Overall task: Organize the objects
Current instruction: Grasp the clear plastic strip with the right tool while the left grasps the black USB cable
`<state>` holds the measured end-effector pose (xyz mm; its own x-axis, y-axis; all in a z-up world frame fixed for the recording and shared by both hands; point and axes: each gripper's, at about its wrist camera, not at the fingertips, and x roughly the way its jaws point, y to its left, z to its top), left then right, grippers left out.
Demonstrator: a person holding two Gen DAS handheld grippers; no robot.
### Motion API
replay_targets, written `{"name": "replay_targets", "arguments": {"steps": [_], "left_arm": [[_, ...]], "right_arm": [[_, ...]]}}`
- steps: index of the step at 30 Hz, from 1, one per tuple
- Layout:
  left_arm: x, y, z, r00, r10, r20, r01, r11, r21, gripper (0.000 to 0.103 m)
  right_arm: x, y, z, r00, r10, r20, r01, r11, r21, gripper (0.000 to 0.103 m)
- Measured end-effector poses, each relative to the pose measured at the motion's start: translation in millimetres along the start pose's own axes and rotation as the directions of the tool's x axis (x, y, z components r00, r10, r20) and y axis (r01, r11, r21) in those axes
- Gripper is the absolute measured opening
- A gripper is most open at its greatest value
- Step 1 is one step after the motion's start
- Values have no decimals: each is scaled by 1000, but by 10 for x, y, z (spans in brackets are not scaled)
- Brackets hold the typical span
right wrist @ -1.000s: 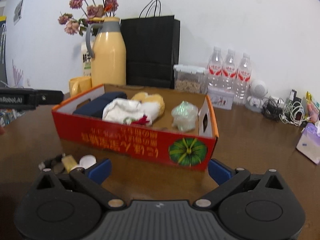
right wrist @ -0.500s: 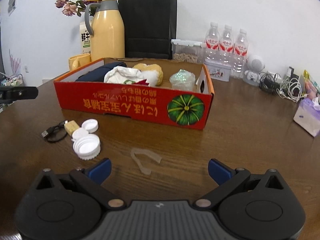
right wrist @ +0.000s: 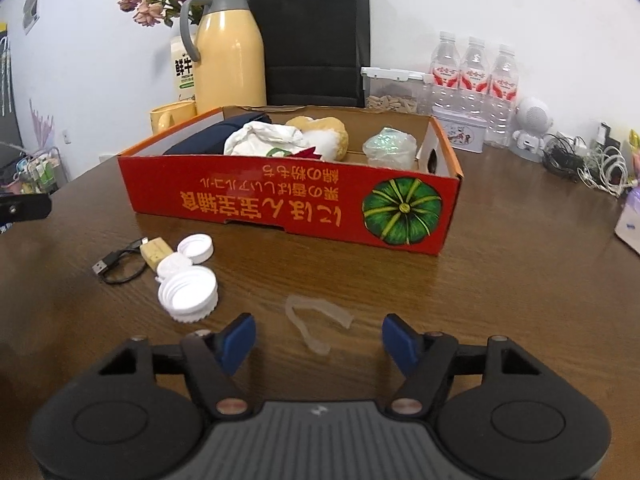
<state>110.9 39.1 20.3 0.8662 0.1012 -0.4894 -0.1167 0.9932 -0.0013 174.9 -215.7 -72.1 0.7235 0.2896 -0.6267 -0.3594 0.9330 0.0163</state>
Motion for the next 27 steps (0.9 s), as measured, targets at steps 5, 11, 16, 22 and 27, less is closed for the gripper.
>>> {"name": "replay_targets", "arguments": {"steps": [5,11,16,22,27], "left_arm": [[-21,16,-12,1000,2,-2,-2,1000,-1,103],[1,44,-14,1000,12,-10,-12,1000,-6,103],[40,23,-20,1000,10,-20,-11,1000,-5,103],[66,-6,-33,1000,9,-27,-9,1000,0,103],[106,-3,-43,999,15,-39,-15,1000,2,103]], "right_arm": [[140,-30,117,1000,19,-10,-20,999,-41,69],[231,-99,112,997,69,-21,-70,996,-46,65],[225,-93,95,996,91,-10,-92,994,-62,44],[183,-48,76,993,118,9,-116,990,-83,6],[150,36,31,994,100,32,-96,988,-124,4]]}}
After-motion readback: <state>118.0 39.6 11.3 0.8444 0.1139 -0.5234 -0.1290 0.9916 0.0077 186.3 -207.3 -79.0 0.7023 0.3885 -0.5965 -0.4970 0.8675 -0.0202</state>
